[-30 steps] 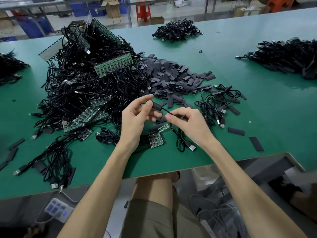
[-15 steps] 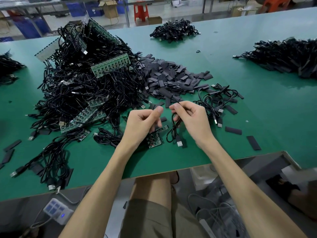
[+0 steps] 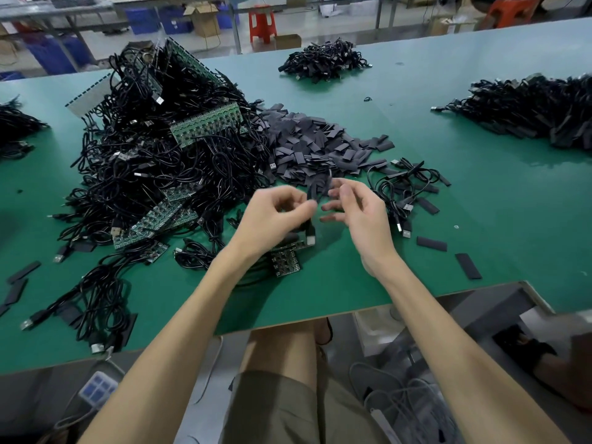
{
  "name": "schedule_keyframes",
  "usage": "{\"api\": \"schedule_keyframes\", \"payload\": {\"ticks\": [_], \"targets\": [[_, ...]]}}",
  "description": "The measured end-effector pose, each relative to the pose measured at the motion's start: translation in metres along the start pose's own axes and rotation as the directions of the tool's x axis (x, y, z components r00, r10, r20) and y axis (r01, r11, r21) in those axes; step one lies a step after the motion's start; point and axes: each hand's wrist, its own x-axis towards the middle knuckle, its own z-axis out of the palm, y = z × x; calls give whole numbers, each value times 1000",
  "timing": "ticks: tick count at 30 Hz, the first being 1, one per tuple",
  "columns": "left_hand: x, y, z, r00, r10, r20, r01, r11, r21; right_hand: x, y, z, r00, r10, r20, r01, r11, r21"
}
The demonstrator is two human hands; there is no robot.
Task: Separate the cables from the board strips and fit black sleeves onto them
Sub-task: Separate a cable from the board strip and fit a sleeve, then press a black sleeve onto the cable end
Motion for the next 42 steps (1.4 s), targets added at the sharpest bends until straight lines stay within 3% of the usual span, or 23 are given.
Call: {"api": "schedule_keyframes", "payload": {"ticks": [4,7,12,18,22,25,35,39,42], "targets": [[29,31,1,997,-61,37,65,991,-119,-1,4,4,991,47,122,-5,946,-325],[50,56,26,993,-94,73,100,992,-76,-5,1,8,973,69,222,-3,958,-286],[66,70,58,971,-204,127,198,978,62,-2,2,7,975,57,216,15,948,-317],[45,46,23,998,-60,-19,63,941,332,0,7,1,973,0,232,71,952,-298],[29,28,-20,954,-288,86,197,814,547,1,9,2,980,8,201,40,971,-236],[15,19,-34,894,-413,176,200,718,667,0,8,2,977,21,210,24,977,-211],[-4,10,-21,949,-277,147,137,788,600,-2,6,2,965,16,261,57,961,-271],[-11,9,-17,929,-301,215,115,789,604,-1,6,2,967,23,255,46,964,-262],[-13,7,-15,945,-278,172,124,791,600,-2,7,0,963,19,269,55,963,-264]]}}
